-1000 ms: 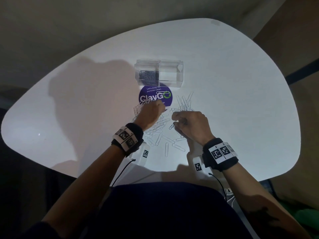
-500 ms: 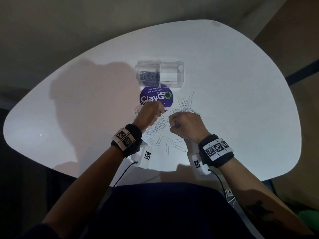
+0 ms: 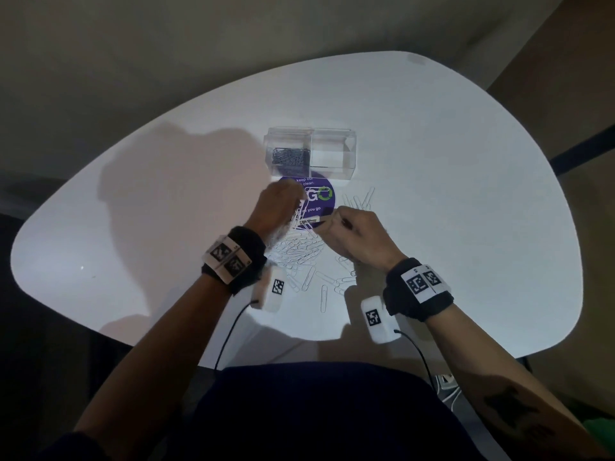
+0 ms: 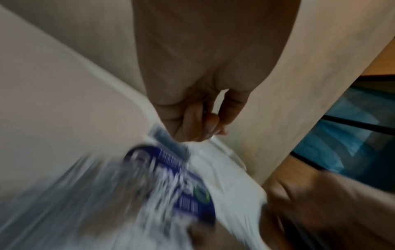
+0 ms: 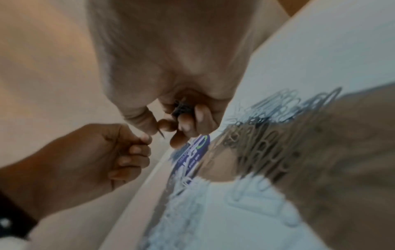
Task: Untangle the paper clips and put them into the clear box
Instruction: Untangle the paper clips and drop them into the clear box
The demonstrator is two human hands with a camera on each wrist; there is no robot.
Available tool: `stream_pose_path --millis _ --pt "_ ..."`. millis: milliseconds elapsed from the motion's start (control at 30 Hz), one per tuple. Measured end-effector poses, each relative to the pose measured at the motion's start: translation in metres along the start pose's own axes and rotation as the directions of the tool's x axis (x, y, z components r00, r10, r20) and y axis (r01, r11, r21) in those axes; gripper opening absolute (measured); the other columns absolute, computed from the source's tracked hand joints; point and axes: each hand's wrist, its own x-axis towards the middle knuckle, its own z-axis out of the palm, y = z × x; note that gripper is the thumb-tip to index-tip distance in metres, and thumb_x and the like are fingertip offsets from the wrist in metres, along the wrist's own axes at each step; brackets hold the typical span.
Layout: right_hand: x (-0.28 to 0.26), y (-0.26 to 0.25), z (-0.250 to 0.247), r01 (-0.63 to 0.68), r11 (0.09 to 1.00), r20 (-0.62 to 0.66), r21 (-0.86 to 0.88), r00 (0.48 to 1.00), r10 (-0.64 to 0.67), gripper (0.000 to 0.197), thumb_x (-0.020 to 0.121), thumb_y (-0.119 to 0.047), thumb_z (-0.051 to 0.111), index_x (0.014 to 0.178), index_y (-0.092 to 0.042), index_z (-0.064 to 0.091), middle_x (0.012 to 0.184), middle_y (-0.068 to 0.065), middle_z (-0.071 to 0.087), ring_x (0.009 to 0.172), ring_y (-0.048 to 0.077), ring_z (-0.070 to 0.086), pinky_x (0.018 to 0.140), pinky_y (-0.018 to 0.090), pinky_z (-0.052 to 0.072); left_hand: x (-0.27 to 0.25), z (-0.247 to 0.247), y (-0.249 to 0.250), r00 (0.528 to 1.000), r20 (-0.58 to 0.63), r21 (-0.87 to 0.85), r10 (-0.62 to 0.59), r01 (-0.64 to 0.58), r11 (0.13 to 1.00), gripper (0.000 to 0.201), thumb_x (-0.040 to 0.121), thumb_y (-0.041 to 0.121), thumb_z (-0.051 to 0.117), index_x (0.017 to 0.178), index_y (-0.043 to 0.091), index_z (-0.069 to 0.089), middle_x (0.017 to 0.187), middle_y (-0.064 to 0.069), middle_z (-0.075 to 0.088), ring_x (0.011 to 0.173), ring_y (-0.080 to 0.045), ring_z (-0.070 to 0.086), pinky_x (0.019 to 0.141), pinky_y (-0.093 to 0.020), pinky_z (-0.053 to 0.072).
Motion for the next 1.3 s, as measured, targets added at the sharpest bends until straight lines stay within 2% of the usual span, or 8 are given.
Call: stream_pose_path --millis 133,267,400,533,700,933,1100,1300 --pt "0.010 -0.020 -0.009 -0.205 0.853 0.014 0.480 0.974 0.226 0.026 0.082 0.007 0.045 0.061 -0.009 0.044 0.063 0.016 0.064 0.052 0.012 0.055 0.045 0.024 0.031 0.041 -0.026 0.038 0.998 -0.057 0.235 0.019 -0.005 0.972 0.030 0.090 0.013 0.048 0.062 0.025 0.047 0.067 0.009 0.047 0.072 -0.018 0.051 0.070 -0.030 0.046" --pt "0.023 -0.034 -0.014 -0.341 0.719 0.060 0.606 0.920 0.386 0.024 0.070 0.007 0.039 0.057 -0.013 0.035 0.052 0.008 0.041 0.038 0.011 0.028 0.044 0.023 0.010 0.067 -0.028 0.068 0.987 -0.121 0.438 0.110 -0.047 0.898 0.027 0.094 0.010 0.041 0.069 0.015 0.050 0.073 -0.002 0.053 0.085 -0.027 0.052 0.056 -0.025 0.038" --pt "0.044 -0.056 -0.017 -0.395 0.664 0.130 0.634 0.902 0.412 0.024 0.073 0.000 0.040 0.054 -0.014 0.041 0.053 0.003 0.041 0.040 0.013 0.025 0.038 0.018 0.015 0.079 -0.025 0.066 0.988 0.018 0.622 0.154 -0.132 0.771 0.023 0.087 0.005 0.055 0.106 -0.006 0.062 0.114 -0.020 0.063 0.109 -0.034 0.057 0.080 -0.029 0.044" --pt "0.077 -0.091 -0.021 -0.314 0.793 0.040 0.523 0.938 0.345 0.016 0.082 0.000 0.047 0.073 -0.009 0.056 0.058 0.003 0.044 0.048 0.013 0.033 0.043 0.022 0.025 0.080 -0.036 0.053 0.963 0.108 0.648 0.245 -0.255 0.717 0.030 0.082 0.009 0.055 0.105 -0.008 0.065 0.114 -0.021 0.065 0.104 -0.036 0.060 0.081 -0.028 0.040" --pt "0.133 -0.118 -0.010 -0.266 0.916 0.011 0.300 0.961 0.275 0.032 0.091 0.007 0.044 0.119 0.009 0.060 0.082 0.013 0.053 0.060 0.016 0.048 0.045 0.020 0.041 0.064 -0.053 0.043 0.920 -0.271 0.394 0.282 -0.162 0.905 0.024 0.083 -0.002 0.050 0.088 0.013 0.068 0.096 -0.010 0.072 0.087 -0.025 0.067 0.084 -0.033 0.052" --pt "0.148 -0.127 0.004 -0.092 0.954 0.119 -0.287 0.984 0.131 0.037 0.096 -0.005 0.041 0.127 -0.001 0.061 0.130 0.017 0.060 0.122 0.029 0.055 0.101 0.034 0.045 0.023 -0.048 0.019 0.878 -0.355 0.349 0.321 -0.194 0.917 0.028 0.083 -0.003 0.047 0.092 0.009 0.070 0.089 -0.007 0.072 0.082 -0.018 0.066 0.078 -0.022 0.047" --pt "0.118 -0.114 -0.019 0.008 0.978 0.041 -0.209 0.999 0.001 0.026 0.092 -0.003 0.049 0.103 -0.011 0.071 0.112 0.002 0.068 0.100 0.015 0.061 0.082 0.026 0.047 -0.001 -0.027 -0.001 0.883 -0.224 0.481 0.412 -0.268 0.835 0.022 0.092 0.008 0.047 0.088 0.013 0.068 0.086 -0.003 0.071 0.070 -0.017 0.064 0.069 -0.028 0.052" --pt "0.058 -0.061 -0.064 -0.066 0.986 0.004 -0.152 0.998 0.067 0.015 0.085 -0.007 0.068 0.099 -0.011 0.072 0.080 -0.009 0.067 0.070 0.006 0.064 0.064 0.016 0.048 -0.018 0.026 -0.014 0.866 0.352 0.536 0.356 -0.498 0.682 0.019 0.084 0.008 0.058 0.101 0.012 0.067 0.096 -0.007 0.068 0.089 -0.027 0.063 0.074 -0.030 0.047"
